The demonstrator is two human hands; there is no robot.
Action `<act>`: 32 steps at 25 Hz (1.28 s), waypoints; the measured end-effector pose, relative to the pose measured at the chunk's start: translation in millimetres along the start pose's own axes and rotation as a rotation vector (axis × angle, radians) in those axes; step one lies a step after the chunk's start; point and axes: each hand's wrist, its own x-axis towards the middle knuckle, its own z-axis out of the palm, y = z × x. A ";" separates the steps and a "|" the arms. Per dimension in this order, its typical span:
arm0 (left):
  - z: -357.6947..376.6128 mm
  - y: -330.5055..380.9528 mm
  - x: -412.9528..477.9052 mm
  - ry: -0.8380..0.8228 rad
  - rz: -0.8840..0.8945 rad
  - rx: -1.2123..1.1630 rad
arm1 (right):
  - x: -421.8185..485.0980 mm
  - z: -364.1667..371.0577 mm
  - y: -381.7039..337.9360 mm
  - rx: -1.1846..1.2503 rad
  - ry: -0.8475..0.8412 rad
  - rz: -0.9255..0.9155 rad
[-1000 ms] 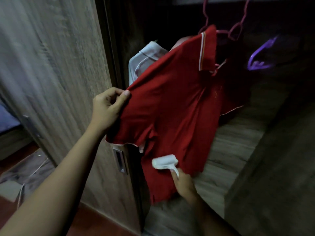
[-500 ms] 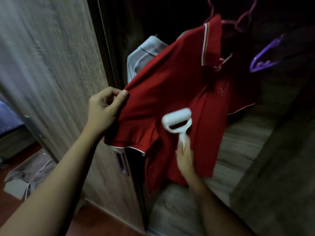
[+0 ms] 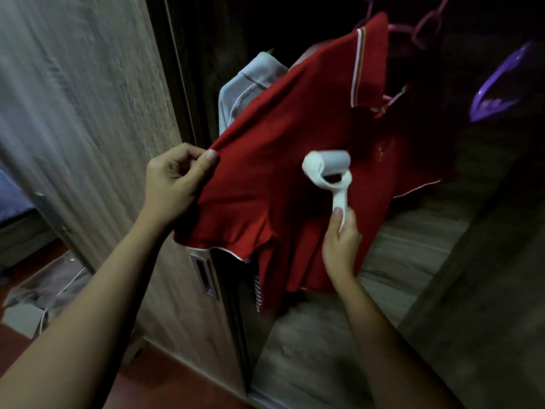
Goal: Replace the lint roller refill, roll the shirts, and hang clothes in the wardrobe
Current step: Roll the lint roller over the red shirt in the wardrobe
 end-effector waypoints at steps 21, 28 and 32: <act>-2.7 -2.6 1.4 -0.010 0.042 0.028 | 90.6 -36.0 51.7 -0.159 -0.062 0.195; -1.6 0.1 0.7 -0.014 0.028 0.023 | 37.3 -28.7 75.3 -0.136 -0.185 0.273; -3.3 -0.7 0.5 -0.023 0.018 0.037 | 144.5 -45.0 54.3 -0.143 0.020 0.320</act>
